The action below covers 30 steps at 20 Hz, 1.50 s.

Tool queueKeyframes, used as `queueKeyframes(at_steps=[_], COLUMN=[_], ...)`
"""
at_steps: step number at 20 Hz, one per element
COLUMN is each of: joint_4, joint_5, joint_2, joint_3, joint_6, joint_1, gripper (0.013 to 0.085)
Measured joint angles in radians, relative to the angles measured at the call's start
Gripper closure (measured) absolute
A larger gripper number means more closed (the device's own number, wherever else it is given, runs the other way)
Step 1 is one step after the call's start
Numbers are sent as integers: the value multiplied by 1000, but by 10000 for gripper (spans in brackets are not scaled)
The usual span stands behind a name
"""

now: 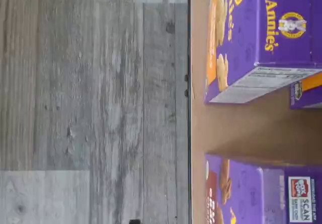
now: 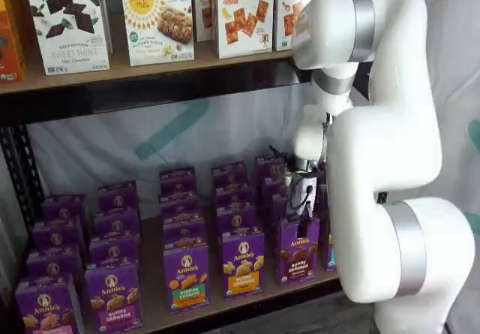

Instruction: Pick up the purple box with a brown patch in the center, on the bottom shelf, the fifth box from the left

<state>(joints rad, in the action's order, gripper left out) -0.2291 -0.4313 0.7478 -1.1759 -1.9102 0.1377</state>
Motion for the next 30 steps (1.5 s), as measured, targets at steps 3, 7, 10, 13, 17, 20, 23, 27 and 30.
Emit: queueKeyframes(at_steps=[3, 7, 10, 13, 17, 20, 23, 27, 30], joint_4=[0, -17, -14, 17, 46, 78, 147, 206, 267], joint_5=[-48, -53, -29, -6, -9, -26, -26, -21, -19], joint_2=[7, 17, 34, 60, 96, 125, 155, 184, 208], joint_3=[-26, -46, -62, -83, -125, -164, -197, -222, -239], joint_6=[6, 1, 8, 35, 57, 82, 138, 187, 242], joint_1=[-4, -13, -17, -18, -13, -8, -3, 0, 0], gripper=[130, 130, 130, 130, 130, 130, 130, 130, 130])
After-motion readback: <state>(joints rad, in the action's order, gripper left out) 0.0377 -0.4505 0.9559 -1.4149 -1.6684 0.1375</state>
